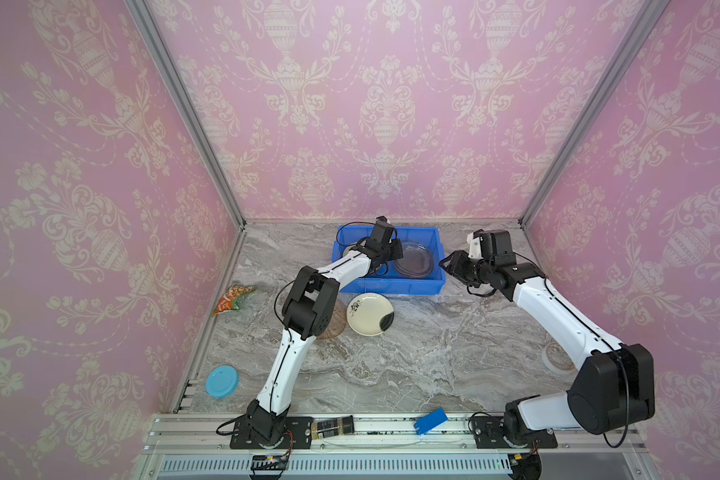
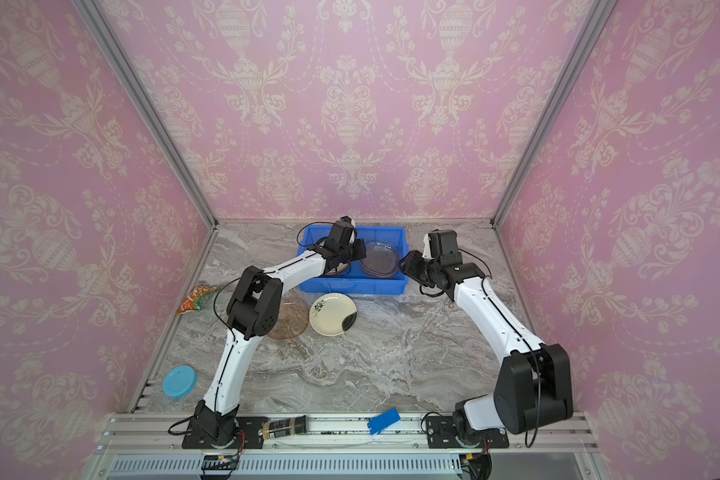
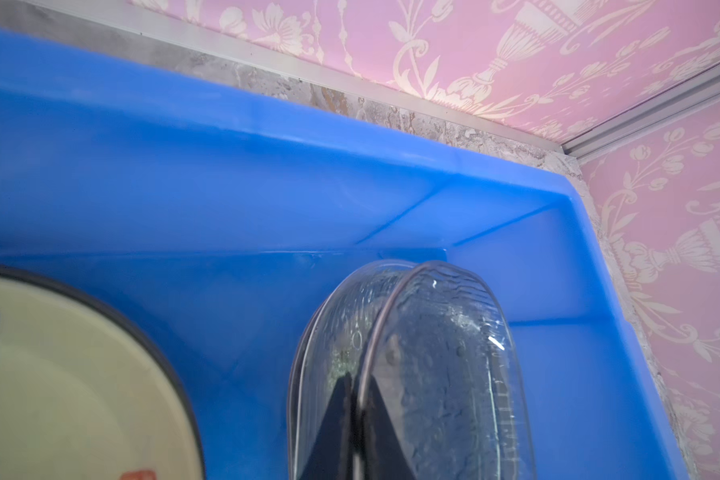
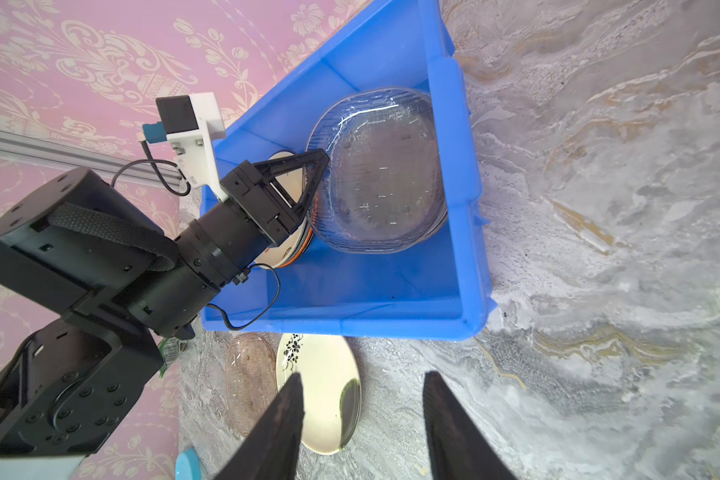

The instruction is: Place the plates into the plastic bin on the countertop

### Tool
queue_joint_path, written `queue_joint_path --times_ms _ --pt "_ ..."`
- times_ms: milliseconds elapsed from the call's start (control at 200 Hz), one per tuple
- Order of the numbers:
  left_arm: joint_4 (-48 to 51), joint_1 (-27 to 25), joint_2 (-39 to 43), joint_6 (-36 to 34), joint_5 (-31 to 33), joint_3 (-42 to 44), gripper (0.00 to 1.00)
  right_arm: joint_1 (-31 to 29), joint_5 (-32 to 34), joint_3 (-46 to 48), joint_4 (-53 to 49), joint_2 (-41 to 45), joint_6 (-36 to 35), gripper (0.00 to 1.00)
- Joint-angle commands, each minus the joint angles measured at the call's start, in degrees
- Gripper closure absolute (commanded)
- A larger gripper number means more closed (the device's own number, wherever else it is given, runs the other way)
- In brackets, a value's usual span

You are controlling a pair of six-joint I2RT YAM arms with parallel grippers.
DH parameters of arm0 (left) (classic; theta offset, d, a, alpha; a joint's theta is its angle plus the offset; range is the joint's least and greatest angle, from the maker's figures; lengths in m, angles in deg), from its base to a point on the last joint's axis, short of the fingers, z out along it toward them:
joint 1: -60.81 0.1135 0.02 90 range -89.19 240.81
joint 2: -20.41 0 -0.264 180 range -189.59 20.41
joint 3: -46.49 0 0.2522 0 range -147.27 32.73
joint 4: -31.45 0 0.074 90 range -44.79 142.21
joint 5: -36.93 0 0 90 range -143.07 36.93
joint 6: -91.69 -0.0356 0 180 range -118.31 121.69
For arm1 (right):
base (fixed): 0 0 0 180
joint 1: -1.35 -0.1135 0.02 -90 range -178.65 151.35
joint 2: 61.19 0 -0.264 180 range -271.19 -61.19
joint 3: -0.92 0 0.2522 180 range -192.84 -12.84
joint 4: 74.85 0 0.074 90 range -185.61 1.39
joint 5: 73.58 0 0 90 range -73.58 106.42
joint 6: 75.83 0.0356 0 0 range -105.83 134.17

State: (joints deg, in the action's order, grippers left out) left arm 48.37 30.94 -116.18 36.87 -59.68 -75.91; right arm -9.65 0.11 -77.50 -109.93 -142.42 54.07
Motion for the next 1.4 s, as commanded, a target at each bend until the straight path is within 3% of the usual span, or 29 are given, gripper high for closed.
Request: queue_joint_path --times_ms 0,80,215,525,721,956,1236,1396 --pt "1.44 0.0 -0.81 -0.39 0.78 -2.88 0.63 0.28 -1.55 1.0 2.0 -0.57 1.64 0.52" --pt "1.67 -0.1 -0.65 -0.93 0.25 -3.26 0.55 0.19 -1.84 0.98 2.51 -0.59 1.84 0.52" --pt "2.11 -0.1 0.96 -2.57 -0.07 -3.33 0.51 0.1 -1.99 0.59 2.73 -0.65 1.7 0.52" --pt "4.33 0.07 3.86 -6.94 -1.38 -4.59 0.53 -1.97 -3.23 -2.05 3.66 -4.51 1.4 0.54" --pt "2.99 0.07 8.84 -7.19 -1.43 0.52 0.55 -4.79 -3.56 -5.88 5.2 -5.74 0.3 0.54" --pt "1.94 0.65 22.06 -8.84 -1.52 15.35 0.54 -10.56 -6.73 -11.27 7.4 -13.37 -1.15 0.55" --pt "-5.31 8.95 39.79 0.69 -12.32 40.46 0.53 -15.83 -4.94 -13.22 8.13 -14.93 -2.02 0.56" --pt "2.62 12.9 50.2 -1.88 -7.54 47.95 0.54 -17.16 -5.45 -12.31 8.19 -14.93 -1.35 0.56"
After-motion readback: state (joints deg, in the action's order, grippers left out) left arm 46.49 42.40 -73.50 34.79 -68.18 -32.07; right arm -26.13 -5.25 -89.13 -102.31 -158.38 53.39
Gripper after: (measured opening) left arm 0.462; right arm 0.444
